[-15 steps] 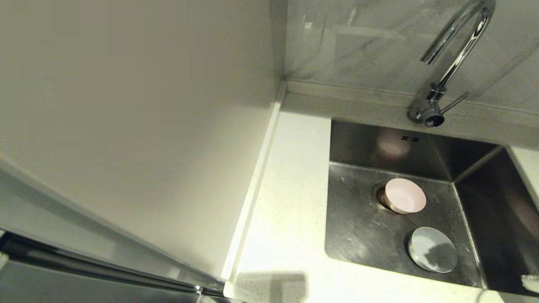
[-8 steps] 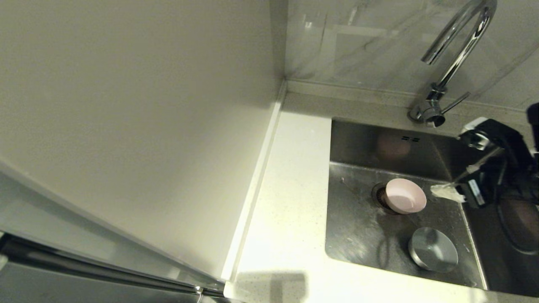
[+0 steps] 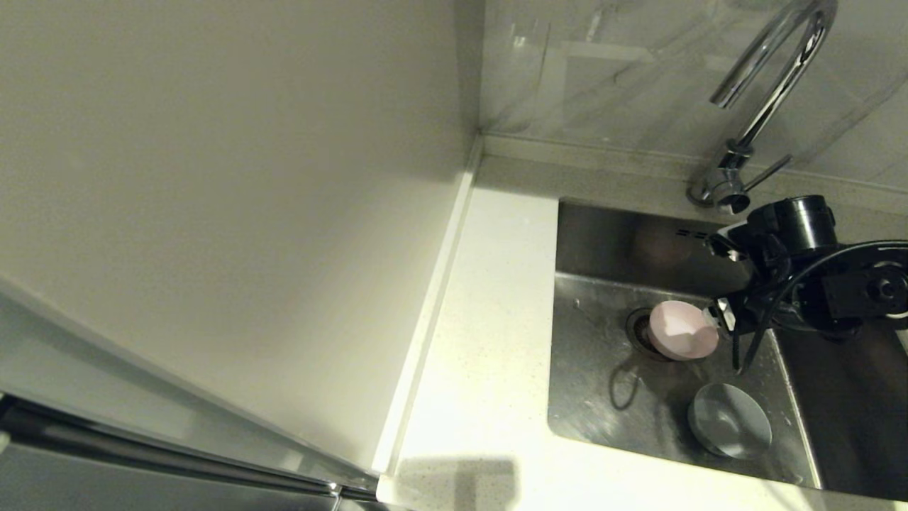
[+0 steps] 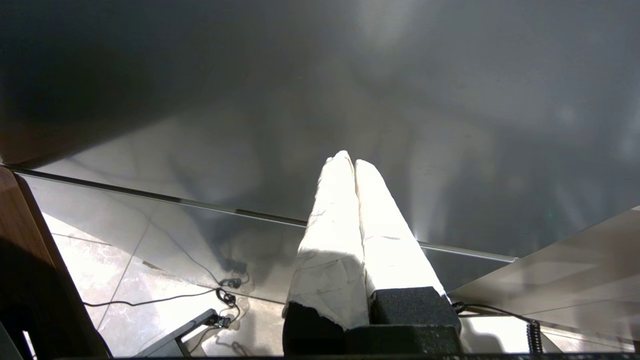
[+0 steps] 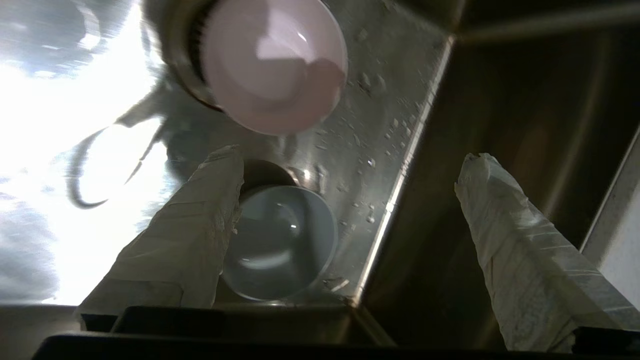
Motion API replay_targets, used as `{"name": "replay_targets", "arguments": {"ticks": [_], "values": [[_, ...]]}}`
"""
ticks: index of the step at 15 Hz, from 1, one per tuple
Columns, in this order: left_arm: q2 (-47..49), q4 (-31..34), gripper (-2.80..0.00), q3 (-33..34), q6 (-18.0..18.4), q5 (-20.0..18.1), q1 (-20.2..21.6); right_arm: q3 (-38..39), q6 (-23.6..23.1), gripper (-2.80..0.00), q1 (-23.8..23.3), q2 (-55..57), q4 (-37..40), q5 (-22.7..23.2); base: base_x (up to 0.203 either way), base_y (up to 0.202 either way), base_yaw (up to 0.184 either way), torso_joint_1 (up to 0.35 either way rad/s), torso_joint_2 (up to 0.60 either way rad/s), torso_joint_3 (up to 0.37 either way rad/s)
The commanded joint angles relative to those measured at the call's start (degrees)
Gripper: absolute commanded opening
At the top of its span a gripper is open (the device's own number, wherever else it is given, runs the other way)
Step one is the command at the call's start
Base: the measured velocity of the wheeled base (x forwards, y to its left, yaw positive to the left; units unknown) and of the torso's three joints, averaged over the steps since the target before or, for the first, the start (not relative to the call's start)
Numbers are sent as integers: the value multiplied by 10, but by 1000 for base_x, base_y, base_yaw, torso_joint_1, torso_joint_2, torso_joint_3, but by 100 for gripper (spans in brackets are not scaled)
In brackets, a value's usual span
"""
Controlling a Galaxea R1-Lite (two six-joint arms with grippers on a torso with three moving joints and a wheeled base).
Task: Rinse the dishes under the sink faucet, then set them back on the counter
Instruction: Put a bowl back to the table from the sink
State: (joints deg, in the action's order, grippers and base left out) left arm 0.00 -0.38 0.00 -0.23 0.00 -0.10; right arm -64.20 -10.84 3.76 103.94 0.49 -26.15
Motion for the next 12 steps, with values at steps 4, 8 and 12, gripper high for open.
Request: {"name": "replay_targets", "arguments": {"ticks": [4, 8, 12], "values": [[0, -1, -280, 2, 0, 0, 0, 18, 4, 0, -15, 55, -9, -17, 0, 0, 0, 0, 0, 0], [0, 0, -280, 2, 0, 0, 0, 24, 24, 0, -14, 105, -25, -14, 0, 0, 0, 0, 0, 0], [0, -1, -280, 2, 0, 0, 0, 0, 61, 0, -15, 125, 1, -13, 0, 0, 0, 0, 0, 0]]}}
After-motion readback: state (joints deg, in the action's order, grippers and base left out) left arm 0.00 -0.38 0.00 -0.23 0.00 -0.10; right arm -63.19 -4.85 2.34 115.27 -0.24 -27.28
